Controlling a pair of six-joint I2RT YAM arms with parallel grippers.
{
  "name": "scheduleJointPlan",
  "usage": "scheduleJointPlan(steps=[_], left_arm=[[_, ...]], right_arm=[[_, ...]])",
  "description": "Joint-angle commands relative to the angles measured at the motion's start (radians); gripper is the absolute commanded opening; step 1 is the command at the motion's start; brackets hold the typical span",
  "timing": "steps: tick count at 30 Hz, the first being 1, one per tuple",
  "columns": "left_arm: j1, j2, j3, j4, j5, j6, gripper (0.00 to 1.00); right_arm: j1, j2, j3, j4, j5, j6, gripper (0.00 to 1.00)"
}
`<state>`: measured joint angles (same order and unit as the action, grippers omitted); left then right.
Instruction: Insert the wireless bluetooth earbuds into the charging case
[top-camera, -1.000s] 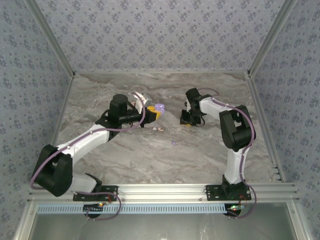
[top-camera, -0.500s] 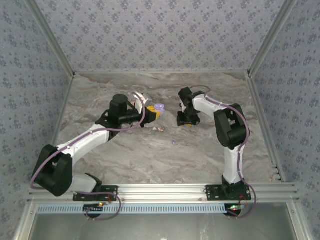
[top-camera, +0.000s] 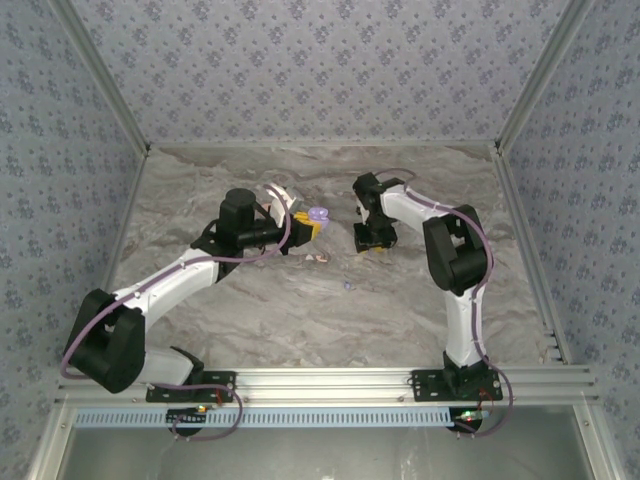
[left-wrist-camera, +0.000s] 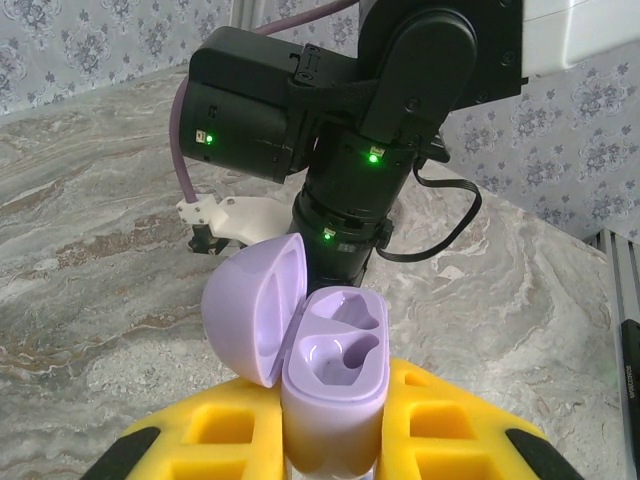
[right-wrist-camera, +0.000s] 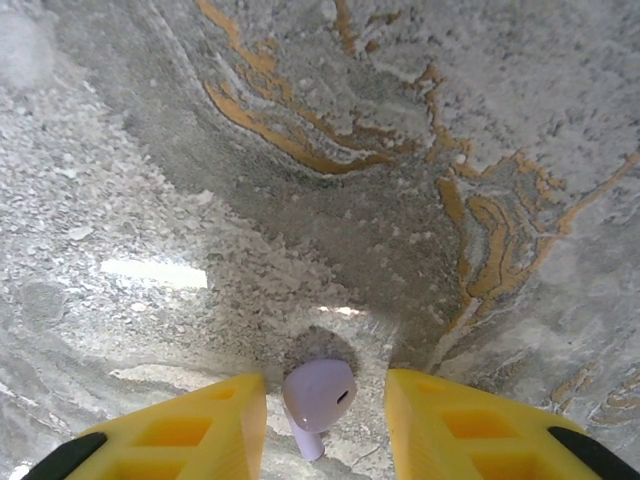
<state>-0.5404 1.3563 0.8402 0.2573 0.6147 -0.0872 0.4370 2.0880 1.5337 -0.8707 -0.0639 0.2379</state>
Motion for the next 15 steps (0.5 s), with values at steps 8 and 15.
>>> scheduleJointPlan(steps=[8,15], left_arm=[[0.005,-0.025,-0.003,-0.001,-0.002,0.023,0.11],[0.004,-0.028,-0.006,0.0,-0.004,0.024,0.11]], right_arm=[[0.016,0.043,0.049,-0.019,0.045,0.001,0.39],[0.02,0.051,0.057,-0.024,0.043,-0.002,0.35]])
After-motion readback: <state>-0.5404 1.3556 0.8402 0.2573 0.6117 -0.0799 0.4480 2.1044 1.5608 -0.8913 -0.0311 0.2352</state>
